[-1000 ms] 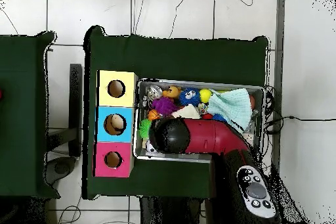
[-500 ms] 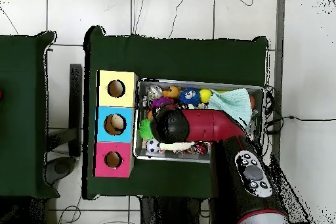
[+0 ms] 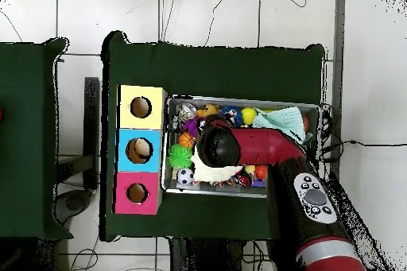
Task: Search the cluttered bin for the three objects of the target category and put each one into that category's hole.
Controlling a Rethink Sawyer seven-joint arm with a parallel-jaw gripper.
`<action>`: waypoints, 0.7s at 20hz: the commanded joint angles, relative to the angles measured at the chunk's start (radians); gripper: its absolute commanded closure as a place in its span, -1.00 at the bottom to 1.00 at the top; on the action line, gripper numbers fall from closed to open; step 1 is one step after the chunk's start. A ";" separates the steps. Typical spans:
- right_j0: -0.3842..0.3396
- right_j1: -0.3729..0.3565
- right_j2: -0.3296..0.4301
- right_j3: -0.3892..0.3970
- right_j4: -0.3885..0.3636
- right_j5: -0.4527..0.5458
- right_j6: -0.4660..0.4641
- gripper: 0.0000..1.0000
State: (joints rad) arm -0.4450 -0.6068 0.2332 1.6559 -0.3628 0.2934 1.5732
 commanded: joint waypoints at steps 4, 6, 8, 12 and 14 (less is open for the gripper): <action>-0.002 0.169 0.014 -0.112 -0.100 -0.112 0.045 -1.00; 0.002 0.199 0.021 -0.127 -0.102 -0.135 0.055 -1.00; 0.007 0.232 0.028 -0.154 -0.101 -0.149 0.059 -1.00; 0.037 0.244 -0.005 -0.156 -0.101 -0.175 0.090 -1.00; 0.042 0.255 -0.014 -0.159 -0.101 -0.182 0.092 -1.00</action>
State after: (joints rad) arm -0.4287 -0.4336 0.2238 1.5648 -0.4156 0.1789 1.5732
